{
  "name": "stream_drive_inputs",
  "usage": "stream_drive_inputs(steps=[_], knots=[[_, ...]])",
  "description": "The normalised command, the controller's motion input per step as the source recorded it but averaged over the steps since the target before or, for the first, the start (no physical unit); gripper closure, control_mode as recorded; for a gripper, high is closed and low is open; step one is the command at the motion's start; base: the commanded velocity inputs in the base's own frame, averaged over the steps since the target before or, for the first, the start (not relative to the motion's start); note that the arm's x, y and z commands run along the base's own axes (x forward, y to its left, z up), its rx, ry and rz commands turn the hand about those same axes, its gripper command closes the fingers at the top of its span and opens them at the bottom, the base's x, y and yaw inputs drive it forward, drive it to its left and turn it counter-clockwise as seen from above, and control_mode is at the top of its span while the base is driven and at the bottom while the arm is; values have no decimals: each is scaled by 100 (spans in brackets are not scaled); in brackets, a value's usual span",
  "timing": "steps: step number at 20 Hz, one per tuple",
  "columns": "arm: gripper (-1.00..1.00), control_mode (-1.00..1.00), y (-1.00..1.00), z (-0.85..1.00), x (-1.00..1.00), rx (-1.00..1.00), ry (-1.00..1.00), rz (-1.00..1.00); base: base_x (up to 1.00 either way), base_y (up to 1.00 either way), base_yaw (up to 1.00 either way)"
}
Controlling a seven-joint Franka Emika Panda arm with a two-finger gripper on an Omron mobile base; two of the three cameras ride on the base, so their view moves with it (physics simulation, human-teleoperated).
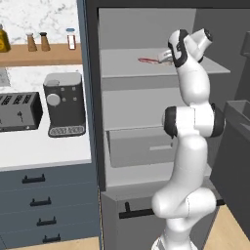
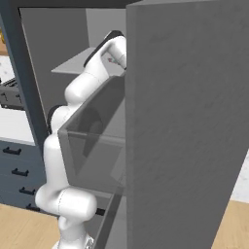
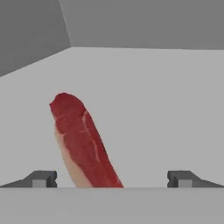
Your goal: Place one carrot and one steak in each tupperware on the nearby counter, to pack two identical lunches.
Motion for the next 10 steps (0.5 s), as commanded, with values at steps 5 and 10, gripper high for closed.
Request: stream_drive_inputs(steps=[5, 10], knots=[[-100, -100, 46, -10, 0, -7, 0, 13, 0, 0, 0], [-100, -100, 59, -47, 0, -15, 5, 10, 0, 0, 0]])
